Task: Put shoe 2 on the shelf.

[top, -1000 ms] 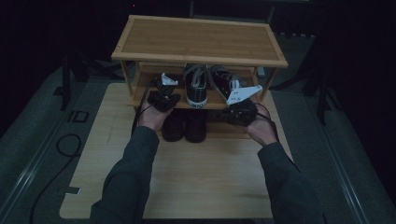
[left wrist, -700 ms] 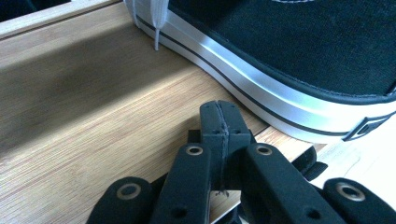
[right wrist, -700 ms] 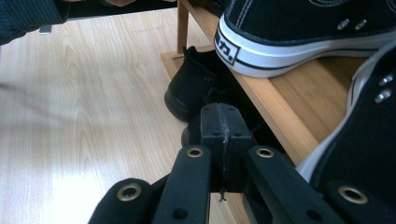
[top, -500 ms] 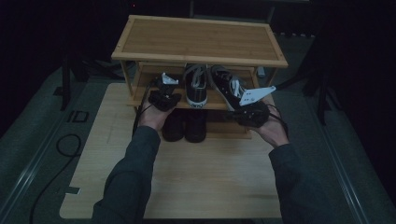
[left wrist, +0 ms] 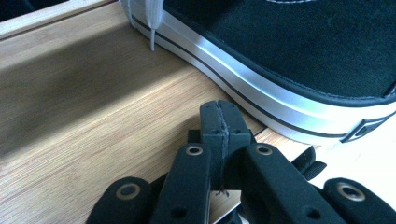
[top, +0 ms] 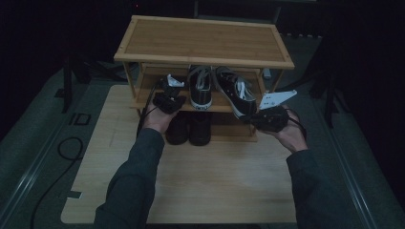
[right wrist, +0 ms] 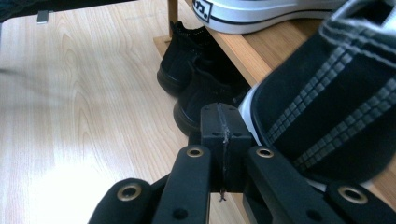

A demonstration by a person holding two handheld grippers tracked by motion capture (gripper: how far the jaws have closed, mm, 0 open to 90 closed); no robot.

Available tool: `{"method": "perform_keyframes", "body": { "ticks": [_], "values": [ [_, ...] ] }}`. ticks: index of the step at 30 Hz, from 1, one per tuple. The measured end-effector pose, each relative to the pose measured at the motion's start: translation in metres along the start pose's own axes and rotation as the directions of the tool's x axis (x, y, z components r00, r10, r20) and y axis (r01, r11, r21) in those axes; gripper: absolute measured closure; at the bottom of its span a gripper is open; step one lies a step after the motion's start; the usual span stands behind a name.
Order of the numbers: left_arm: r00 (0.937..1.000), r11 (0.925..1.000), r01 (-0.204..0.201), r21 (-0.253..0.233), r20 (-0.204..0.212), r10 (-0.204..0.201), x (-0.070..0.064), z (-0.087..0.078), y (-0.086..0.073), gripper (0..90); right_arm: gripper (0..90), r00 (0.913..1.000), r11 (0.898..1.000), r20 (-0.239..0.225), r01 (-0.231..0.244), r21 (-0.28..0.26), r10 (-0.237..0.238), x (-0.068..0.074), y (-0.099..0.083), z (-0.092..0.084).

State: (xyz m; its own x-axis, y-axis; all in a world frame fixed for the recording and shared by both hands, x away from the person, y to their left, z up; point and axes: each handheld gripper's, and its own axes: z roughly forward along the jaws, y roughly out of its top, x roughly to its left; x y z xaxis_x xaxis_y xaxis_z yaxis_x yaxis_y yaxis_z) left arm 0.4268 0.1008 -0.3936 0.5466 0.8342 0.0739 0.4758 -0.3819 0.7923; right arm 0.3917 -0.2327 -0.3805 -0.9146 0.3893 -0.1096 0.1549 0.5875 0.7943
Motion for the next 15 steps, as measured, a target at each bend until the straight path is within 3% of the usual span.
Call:
{"method": "perform_keyframes", "body": {
  "ticks": [15],
  "values": [
    [0.9996,0.9993,-0.025,0.029,-0.014,0.025,-0.002,0.000,0.004,90.0,90.0,0.9998,1.000,0.011,-0.014,0.008,0.014,-0.007,-0.017,-0.017]
  ]
}}
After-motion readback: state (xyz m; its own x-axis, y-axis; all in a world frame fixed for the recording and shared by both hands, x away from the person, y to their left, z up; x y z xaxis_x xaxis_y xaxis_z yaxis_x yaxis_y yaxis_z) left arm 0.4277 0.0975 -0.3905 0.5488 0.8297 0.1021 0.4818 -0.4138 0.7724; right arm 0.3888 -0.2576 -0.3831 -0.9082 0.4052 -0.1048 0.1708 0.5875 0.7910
